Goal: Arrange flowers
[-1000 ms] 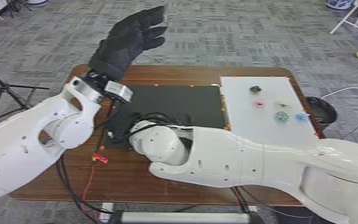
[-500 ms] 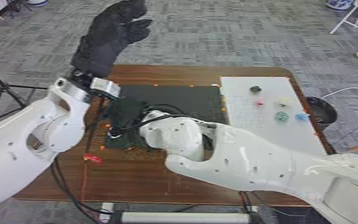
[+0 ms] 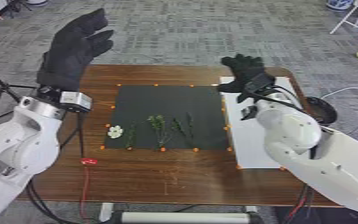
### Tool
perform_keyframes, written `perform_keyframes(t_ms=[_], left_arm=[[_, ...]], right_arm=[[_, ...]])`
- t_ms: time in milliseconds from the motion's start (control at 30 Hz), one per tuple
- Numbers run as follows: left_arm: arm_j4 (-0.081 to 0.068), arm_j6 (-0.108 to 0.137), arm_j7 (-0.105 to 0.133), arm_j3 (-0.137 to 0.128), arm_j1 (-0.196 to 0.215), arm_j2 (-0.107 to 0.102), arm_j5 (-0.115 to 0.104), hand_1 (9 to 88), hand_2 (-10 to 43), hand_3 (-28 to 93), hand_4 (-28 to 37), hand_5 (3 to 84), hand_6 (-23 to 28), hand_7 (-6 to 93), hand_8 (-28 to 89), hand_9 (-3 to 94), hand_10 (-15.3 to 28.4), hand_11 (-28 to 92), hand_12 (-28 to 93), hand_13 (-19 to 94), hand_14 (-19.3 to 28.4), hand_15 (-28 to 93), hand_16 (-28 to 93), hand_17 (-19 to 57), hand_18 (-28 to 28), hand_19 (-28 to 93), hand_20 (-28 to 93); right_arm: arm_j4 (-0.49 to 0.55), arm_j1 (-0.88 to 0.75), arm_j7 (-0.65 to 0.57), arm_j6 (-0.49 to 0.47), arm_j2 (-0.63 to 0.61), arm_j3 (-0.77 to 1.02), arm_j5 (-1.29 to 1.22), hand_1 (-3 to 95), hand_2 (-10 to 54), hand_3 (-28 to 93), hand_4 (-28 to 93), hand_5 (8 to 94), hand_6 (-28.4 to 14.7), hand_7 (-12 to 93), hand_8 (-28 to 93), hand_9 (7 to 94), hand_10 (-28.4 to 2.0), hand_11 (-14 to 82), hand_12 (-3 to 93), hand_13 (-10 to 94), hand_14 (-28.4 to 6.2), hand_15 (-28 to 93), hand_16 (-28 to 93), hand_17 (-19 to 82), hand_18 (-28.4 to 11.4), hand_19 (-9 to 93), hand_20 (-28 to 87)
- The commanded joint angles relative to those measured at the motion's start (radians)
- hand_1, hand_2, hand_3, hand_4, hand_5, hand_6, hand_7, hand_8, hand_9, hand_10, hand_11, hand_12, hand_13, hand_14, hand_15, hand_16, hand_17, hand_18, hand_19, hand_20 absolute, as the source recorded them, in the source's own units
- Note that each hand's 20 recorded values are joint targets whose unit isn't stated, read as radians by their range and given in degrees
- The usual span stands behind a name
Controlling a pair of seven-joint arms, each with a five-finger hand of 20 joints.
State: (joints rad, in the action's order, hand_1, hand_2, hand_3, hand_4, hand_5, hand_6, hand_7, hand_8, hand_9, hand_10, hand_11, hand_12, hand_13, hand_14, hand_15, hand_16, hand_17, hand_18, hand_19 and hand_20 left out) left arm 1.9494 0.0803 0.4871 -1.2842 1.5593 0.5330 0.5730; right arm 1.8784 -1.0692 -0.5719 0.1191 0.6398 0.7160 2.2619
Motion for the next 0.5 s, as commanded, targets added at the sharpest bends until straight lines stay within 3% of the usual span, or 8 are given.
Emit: perform_keyframes(t_ms=[33, 100, 267, 367, 500], left_arm=[[-0.006, 0.008, -0.018, -0.008, 0.092, 0.016, -0.004, 29.0, -6.6, 67, -22.5, 27.8, 3.0, 18.9, -9, 18.8, 11.2, 21, 18, 16, 15.0, 24, 3, -7.6, 17.7, 38, 10], [-0.01, 0.008, -0.022, 0.001, 0.092, 0.026, -0.006, 29.1, -6.5, 67, -22.6, 27.8, 3.0, 19.0, -9, 18.8, 11.2, 21, 19, 16, 15.0, 24, 3, -7.6, 17.8, 38, 10], [-0.017, 0.001, -0.052, 0.005, 0.096, 0.042, -0.006, 29.0, -6.5, 67, -22.5, 27.8, 3.0, 18.9, -9, 18.8, 11.3, 21, 19, 16, 15.1, 24, 3, -7.6, 17.8, 38, 10], [-0.021, 0.009, -0.05, 0.005, 0.095, 0.042, -0.002, 29.0, -6.5, 67, -22.5, 27.7, 3.0, 18.9, -9, 18.8, 11.3, 21, 19, 16, 15.0, 24, 3, -7.6, 17.8, 38, 10], [-0.015, 0.015, -0.048, -0.013, 0.118, 0.04, -0.001, 29.2, -6.9, 67, -22.4, 27.7, 3.0, 19.0, -9, 18.7, 11.2, 21, 19, 16, 15.0, 24, 3, -7.7, 17.8, 38, 10]], right_arm=[[-0.103, -0.365, -0.142, -0.032, -0.17, 0.237, 0.063, 27.1, -9.5, 78, -28, 36.3, -4.3, 22, -11, 34.7, -14.1, 24.6, 24.4, 29, -16.4, 78, 24, 20, -21.7, 80, 54], [-0.101, -0.397, -0.133, -0.036, -0.195, 0.255, 0.045, 31.4, -9.5, 74, -28, 37.8, -3.7, 23, -11, 37.1, -12.2, 25.3, 23.3, 28, -16.1, 78, 24, 19, -21.3, 80, 54], [-0.078, -0.472, -0.096, -0.03, -0.212, 0.321, 0.012, 37.1, -9.5, 67, -28, 41.0, -2.6, 25, -12, 42.0, -11.3, 23.2, 20.5, 29, -14.9, 77, 23, 19, -20.8, 79, 54], [-0.063, -0.475, -0.059, -0.036, -0.212, 0.336, -0.027, 38.6, -9.5, 64, -28, 41.9, -2.2, 25, -13, 43.8, -10.8, 22.9, 20.1, 30, -14.4, 77, 23, 19, -20.6, 79, 54], [-0.051, -0.432, -0.031, -0.056, -0.204, 0.295, -0.014, 37.9, -9.5, 66, -28, 43.0, -1.5, 25, -13, 45.5, -10.0, 22.2, 19.5, 32, -13.9, 77, 23, 19, -20.3, 79, 54]])
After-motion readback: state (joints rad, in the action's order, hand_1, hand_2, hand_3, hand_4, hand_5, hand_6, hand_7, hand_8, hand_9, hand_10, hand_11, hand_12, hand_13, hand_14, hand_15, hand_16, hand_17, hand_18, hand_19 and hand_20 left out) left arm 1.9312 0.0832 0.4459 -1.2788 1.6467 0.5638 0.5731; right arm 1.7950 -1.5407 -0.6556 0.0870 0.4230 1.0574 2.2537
